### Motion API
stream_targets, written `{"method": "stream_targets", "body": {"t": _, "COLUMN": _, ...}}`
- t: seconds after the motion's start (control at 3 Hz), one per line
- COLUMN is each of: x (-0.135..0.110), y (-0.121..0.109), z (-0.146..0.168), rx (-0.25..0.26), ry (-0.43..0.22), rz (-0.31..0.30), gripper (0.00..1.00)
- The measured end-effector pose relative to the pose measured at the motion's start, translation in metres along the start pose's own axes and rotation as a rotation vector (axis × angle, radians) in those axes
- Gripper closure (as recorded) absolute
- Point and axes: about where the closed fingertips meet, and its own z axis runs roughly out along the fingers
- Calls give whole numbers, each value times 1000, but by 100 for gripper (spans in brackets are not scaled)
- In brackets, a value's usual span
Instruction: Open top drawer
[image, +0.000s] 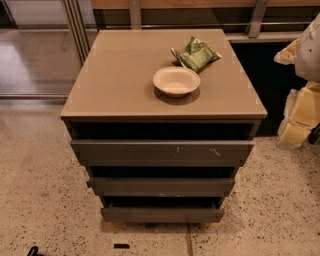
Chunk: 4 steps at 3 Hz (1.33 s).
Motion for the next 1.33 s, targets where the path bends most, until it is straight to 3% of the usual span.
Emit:
{"method": "stream_targets", "body": {"t": 0.33, "x": 0, "y": 0, "z": 0, "rx": 0, "ry": 0, "rz": 0, "gripper": 0}}
{"method": "stream_targets", "body": {"t": 0.67, "x": -1, "y": 1, "z": 11, "rx": 17, "ry": -66, "rz": 84, "gripper": 0}}
{"method": "stream_targets", "body": {"t": 1.0, "x": -4, "y": 2, "z": 41, "rx": 27, "ry": -192, "rz": 327, "gripper": 0}}
{"method": "stream_targets", "body": {"t": 1.33, "x": -10, "y": 0, "z": 61, "rx": 27, "ry": -260, "rz": 482, "gripper": 0}}
